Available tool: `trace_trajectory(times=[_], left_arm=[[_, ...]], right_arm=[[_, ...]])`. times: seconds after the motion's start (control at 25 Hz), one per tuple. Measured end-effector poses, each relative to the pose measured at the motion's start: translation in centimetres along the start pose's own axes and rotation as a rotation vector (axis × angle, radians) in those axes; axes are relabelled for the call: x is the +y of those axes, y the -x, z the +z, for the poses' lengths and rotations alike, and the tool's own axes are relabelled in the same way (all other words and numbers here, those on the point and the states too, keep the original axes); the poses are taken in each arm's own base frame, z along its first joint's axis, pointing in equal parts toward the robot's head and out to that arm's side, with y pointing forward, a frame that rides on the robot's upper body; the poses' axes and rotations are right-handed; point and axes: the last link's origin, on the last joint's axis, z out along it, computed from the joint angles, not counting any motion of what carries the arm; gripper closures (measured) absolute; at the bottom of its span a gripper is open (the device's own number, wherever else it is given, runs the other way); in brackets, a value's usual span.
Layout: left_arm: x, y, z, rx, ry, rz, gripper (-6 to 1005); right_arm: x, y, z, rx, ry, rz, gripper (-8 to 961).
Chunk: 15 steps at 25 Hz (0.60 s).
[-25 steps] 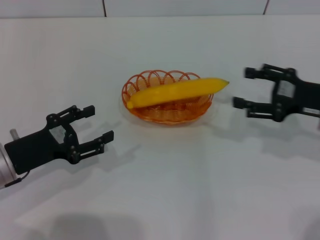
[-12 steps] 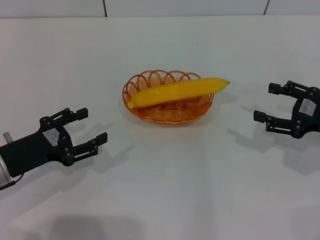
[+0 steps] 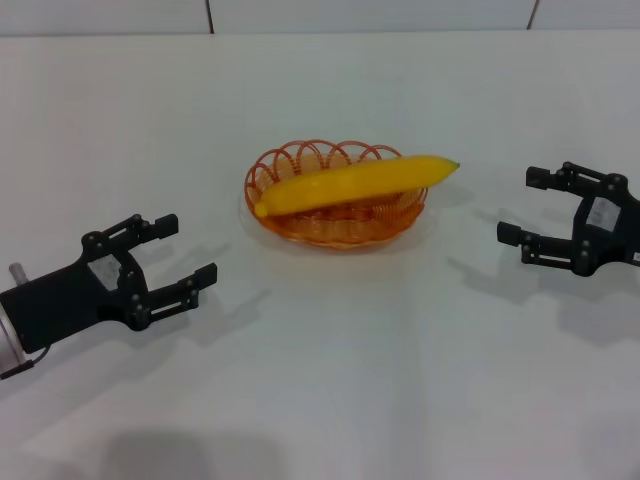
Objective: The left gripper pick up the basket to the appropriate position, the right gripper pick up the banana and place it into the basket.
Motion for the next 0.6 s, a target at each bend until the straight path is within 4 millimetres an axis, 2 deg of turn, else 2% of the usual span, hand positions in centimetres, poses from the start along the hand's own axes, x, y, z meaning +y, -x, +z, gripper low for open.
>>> trace_trajectory(times=[0.6], left_arm=[[0.01, 0.01, 0.0, 0.001, -0.001, -0.001, 183]], right_arm=[[0.07, 0.0, 0.37, -0.001, 0.003, 0.006, 122]])
